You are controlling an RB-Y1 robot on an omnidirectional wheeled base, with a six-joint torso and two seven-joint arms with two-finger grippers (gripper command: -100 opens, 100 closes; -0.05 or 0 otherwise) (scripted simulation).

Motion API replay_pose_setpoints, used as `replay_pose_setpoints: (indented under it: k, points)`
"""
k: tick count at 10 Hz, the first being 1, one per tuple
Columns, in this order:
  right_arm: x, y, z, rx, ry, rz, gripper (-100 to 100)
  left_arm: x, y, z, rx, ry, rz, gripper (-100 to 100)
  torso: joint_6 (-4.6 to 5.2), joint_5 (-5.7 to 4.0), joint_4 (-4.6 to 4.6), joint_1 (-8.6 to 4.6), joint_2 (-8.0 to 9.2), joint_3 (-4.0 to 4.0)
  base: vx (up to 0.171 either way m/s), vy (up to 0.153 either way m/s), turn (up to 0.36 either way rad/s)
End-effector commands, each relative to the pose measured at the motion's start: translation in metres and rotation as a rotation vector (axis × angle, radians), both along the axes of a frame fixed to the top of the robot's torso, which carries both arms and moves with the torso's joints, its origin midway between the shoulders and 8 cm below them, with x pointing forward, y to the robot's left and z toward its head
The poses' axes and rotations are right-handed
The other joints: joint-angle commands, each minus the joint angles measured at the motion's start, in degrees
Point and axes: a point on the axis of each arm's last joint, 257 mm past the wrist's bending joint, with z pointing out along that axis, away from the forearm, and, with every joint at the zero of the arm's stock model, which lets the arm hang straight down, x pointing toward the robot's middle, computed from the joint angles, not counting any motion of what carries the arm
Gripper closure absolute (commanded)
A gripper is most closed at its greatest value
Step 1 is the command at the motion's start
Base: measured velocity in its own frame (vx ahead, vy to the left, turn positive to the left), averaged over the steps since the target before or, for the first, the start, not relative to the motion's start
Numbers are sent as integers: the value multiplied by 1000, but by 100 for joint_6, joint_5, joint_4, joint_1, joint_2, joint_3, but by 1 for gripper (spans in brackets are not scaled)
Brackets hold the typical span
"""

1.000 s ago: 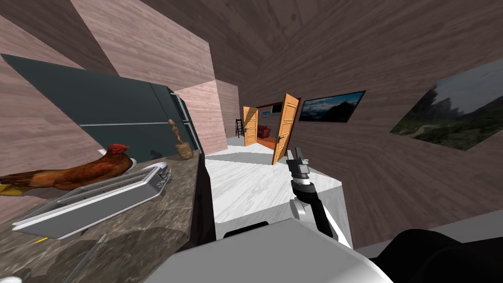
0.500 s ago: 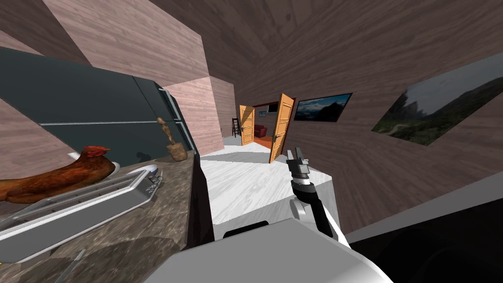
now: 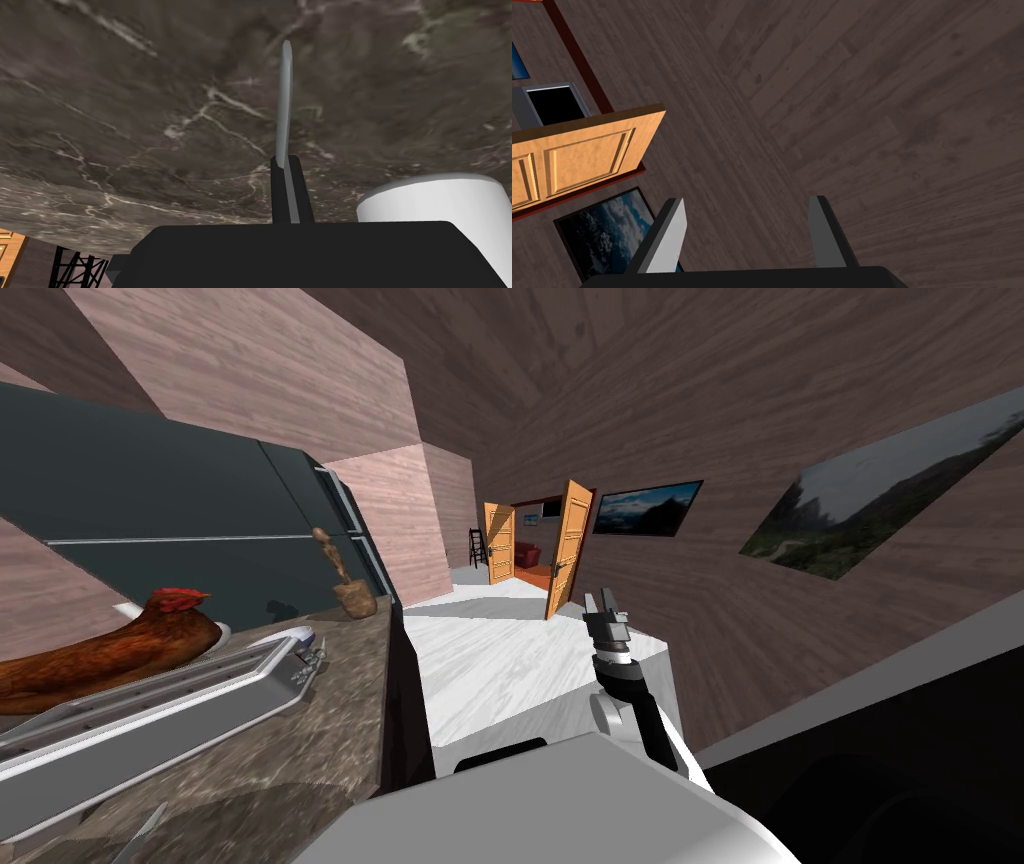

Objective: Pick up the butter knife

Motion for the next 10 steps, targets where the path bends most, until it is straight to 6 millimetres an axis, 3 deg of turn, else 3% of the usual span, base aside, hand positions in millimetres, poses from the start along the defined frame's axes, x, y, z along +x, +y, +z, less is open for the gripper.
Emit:
replay_pose_setpoints:
  k: [1,3,4,5,10]
  points:
    - [0,0,0,0,0,0,0,0,0,0,0,0,0,100,0,0,0,0,0,0,0,0,0]
    - [0,0,0,0,0,0,0,-1,1,0,5,3,-1,100,-1,9,5,12,6,5,0,0,0]
    - [0,0,0,0,0,0,0,-1,1,0,4,2,0,0,-1,9,5,12,6,6,0,0,0]
    - [0,0,0,0,0,0,0,7,-1,6,-3,-1,-18,100,-1,9,5,12,6,6,22,-15,144]
    - [0,0,0,0,0,0,0,28,-4,19,-6,2,-77,100,-5,3,0,1,-5,-2,29,-19,139]
